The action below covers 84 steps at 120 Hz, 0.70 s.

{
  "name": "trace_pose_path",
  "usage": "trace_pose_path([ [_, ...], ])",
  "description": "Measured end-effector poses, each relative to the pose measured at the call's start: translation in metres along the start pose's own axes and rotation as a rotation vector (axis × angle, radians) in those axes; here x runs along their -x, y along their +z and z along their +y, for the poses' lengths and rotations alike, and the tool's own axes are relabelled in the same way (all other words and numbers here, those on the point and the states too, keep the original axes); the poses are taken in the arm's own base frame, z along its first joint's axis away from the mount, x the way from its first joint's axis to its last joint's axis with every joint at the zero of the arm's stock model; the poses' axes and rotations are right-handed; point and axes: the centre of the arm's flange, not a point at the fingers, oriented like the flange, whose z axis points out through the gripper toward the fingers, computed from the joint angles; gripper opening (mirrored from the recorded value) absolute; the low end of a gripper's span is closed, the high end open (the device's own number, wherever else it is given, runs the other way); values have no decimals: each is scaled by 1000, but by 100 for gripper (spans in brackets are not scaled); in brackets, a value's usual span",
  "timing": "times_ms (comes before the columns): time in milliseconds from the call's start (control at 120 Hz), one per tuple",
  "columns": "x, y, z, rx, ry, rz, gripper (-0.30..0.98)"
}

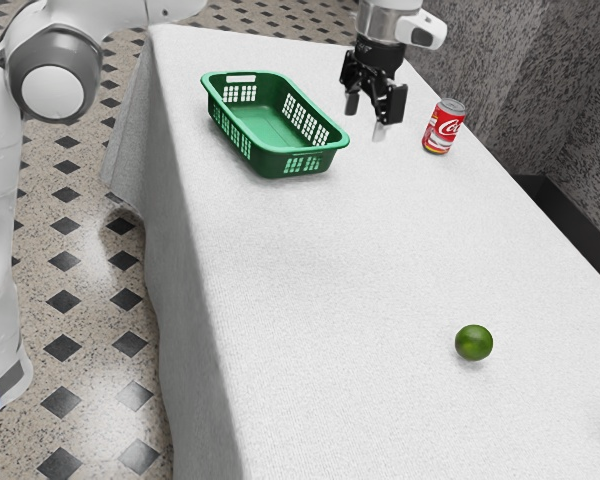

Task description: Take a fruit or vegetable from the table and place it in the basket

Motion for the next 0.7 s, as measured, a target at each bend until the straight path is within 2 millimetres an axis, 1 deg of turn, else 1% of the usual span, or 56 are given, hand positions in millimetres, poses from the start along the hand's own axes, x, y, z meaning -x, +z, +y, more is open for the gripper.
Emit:
trace_pose_path([
  [117,0,3,-4,-9,-8,-14,68],
  [200,1,5,-10,-49,-16,-29,68],
  [233,-1,11,-13,-62,-7,-46,68],
  [300,-2,17,-16,-86,50,-69,68],
  [400,-8,31,-14,-87,199,-111,68],
  [433,-7,33,-8,-76,263,-117,68],
  [542,-4,35,31,-10,526,-103,68],
  [642,-5,37,44,39,735,-77,68],
  [700,-10,48,55,61,852,-70,68],
])
